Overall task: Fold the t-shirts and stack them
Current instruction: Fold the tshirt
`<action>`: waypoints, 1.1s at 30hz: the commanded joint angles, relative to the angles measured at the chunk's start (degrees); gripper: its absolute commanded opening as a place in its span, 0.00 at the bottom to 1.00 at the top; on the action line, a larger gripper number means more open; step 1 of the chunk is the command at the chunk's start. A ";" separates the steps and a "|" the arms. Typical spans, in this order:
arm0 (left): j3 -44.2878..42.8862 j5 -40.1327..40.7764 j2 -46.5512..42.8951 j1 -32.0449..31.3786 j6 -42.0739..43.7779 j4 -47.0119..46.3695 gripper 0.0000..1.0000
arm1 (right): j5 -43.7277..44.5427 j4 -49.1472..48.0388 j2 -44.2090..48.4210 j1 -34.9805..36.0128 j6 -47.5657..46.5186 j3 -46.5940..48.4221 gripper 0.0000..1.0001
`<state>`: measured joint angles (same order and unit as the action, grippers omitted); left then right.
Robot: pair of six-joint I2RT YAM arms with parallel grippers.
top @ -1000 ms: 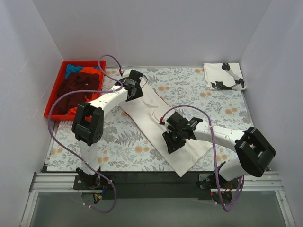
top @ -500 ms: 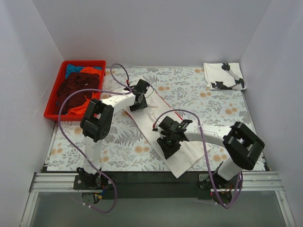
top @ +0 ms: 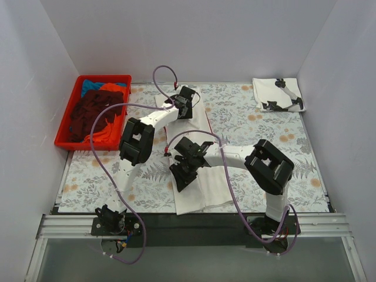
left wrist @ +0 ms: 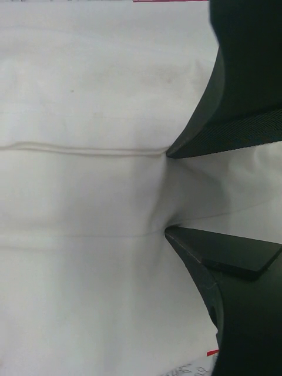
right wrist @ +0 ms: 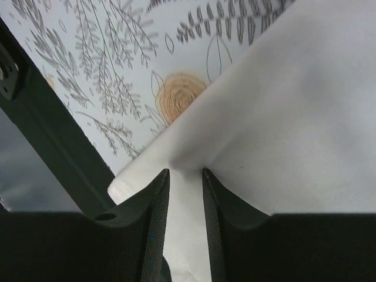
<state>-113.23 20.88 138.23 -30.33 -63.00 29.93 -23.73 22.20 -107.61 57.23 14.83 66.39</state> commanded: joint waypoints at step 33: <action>39.98 -3.56 -49.16 -2.80 -18.97 3.11 0.69 | 13.27 8.22 40.19 -22.51 3.81 -24.81 0.63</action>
<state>-80.97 17.85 94.02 -31.33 -74.02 25.65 -8.67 30.28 -71.29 37.52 18.06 43.42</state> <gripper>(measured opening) 0.687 0.624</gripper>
